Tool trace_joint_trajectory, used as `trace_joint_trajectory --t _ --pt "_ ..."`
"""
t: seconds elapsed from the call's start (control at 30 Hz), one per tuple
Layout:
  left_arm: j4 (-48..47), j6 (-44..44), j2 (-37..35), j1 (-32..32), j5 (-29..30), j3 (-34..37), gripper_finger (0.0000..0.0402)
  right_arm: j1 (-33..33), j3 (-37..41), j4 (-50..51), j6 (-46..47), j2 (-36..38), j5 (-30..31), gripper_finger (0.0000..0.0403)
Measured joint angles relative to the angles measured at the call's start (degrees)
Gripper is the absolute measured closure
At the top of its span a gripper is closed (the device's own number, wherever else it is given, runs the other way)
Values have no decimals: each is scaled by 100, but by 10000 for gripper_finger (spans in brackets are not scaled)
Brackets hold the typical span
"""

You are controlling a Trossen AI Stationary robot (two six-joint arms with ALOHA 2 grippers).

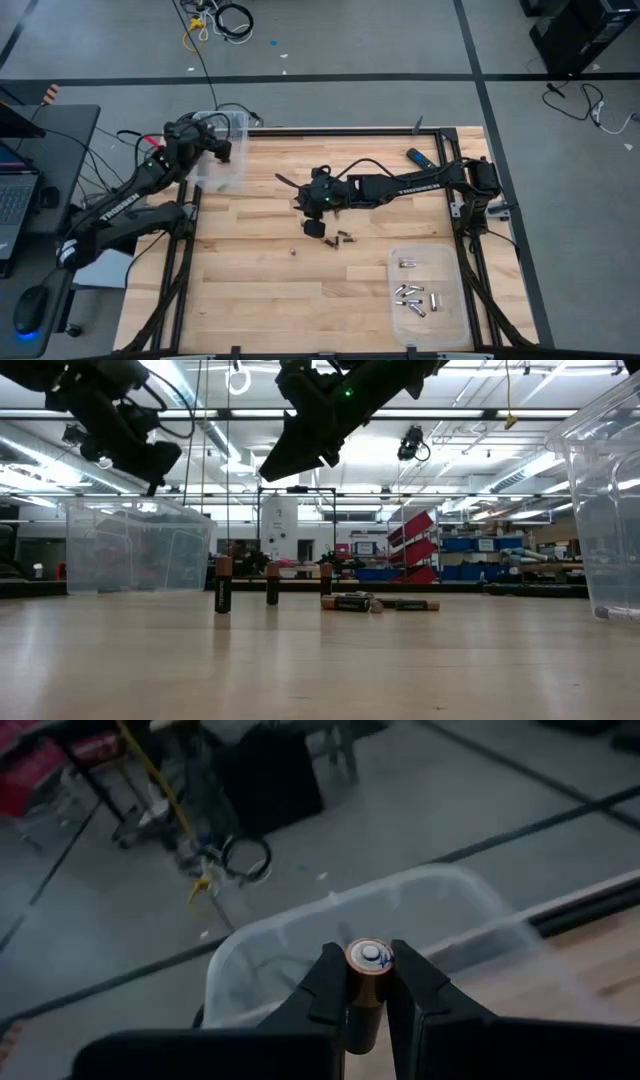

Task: Sort batteries
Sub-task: Put the black and copper battery into the top transparent bin

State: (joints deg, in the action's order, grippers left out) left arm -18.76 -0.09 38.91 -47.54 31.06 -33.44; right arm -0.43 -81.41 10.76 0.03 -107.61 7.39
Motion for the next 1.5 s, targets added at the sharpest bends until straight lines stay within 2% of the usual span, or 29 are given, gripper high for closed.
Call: trace_joint_trajectory --t 0.27,0.63,0.9,1.0,1.33,1.4,1.5 --pt "131 -47 -39 36 -74 6 367 37 2 -4 2 1 -2 304" --pt "104 -45 -34 34 -72 6 288 37 2 -32 0 0 -4 304" --pt "115 -55 -34 34 -79 6 278 37 4 -30 -9 1 -4 304" --pt "241 -87 -55 34 -577 6 277 37 4 3 -11 0 -4 303" --pt "899 211 -287 374 -3622 -56 277 82 47 340 -461 0 -598 301" --pt "890 232 -299 558 -3838 -56 277 88 111 346 -624 0 -598 300" --pt "827 242 -301 844 -3853 -50 277 86 291 208 -660 -2 -595 299"
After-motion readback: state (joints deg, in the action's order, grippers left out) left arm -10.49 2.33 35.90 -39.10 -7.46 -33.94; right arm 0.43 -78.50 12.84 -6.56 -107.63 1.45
